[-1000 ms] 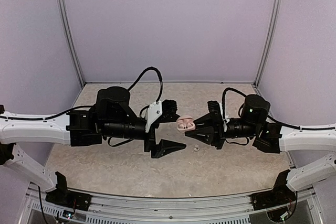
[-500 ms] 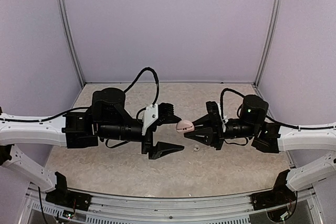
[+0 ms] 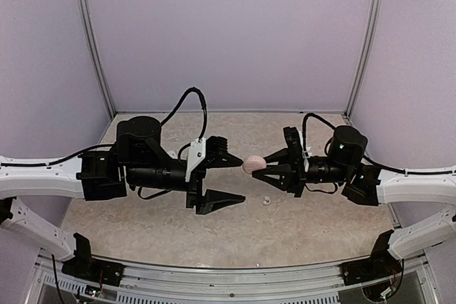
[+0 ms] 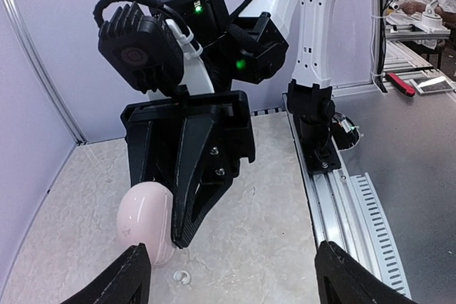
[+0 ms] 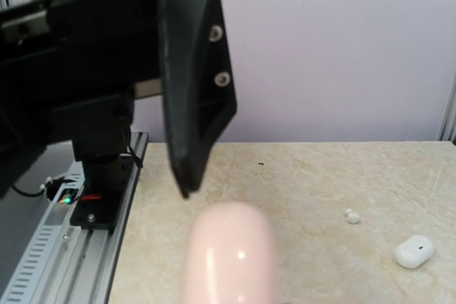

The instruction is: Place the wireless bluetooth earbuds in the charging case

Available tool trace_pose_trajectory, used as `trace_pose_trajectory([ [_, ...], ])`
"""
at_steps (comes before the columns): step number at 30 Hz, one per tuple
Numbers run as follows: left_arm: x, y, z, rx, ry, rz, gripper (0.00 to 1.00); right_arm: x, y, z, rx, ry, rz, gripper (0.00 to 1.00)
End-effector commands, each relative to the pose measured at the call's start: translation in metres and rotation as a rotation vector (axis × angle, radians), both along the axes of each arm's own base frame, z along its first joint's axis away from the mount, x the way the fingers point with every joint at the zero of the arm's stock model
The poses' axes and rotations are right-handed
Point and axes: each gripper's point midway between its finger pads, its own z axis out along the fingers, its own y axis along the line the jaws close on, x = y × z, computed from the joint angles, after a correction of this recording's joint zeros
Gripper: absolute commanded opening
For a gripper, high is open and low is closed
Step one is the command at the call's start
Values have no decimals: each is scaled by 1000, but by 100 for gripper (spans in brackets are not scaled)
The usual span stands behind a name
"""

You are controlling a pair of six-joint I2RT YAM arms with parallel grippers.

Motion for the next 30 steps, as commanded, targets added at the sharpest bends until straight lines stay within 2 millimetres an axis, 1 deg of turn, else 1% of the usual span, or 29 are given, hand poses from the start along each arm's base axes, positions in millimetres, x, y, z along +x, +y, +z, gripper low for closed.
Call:
trace_pose_trajectory([
  [1,19,6,12,-46,41,73,81,2,-2,10,34,26,0,0],
  [3,42,17,33,-114,78,169,87,5,-4,9,37,48,-7,0],
  [5,73,31,64,-194,119,309,93,8,-6,9,39,63,-19,0],
  [7,101,47,93,-262,186,413,98,11,-7,6,37,82,-32,0],
  [9,128,64,118,-332,261,479,99,11,-10,4,40,97,-37,0],
  [12,147,83,151,-438,350,510,99,10,-15,1,44,119,-45,0],
  [16,154,100,186,-562,413,486,99,11,-19,-5,32,152,-64,0],
  [19,163,115,197,-651,493,502,99,13,-20,-14,11,181,-77,0],
  [22,173,125,196,-692,548,524,99,17,-19,-22,-6,208,-87,0],
  [24,180,128,194,-693,565,547,99,20,-17,-26,-18,222,-93,0],
  [26,183,127,195,-681,567,549,99,23,-16,-27,-25,234,-100,0],
  [27,187,126,192,-672,572,562,99,24,-15,-29,-32,239,-102,0],
  [29,195,132,184,-668,599,578,99,23,-14,-32,-46,246,-87,0],
  [30,192,136,186,-678,598,545,99,21,-13,-32,-49,246,-71,0],
])
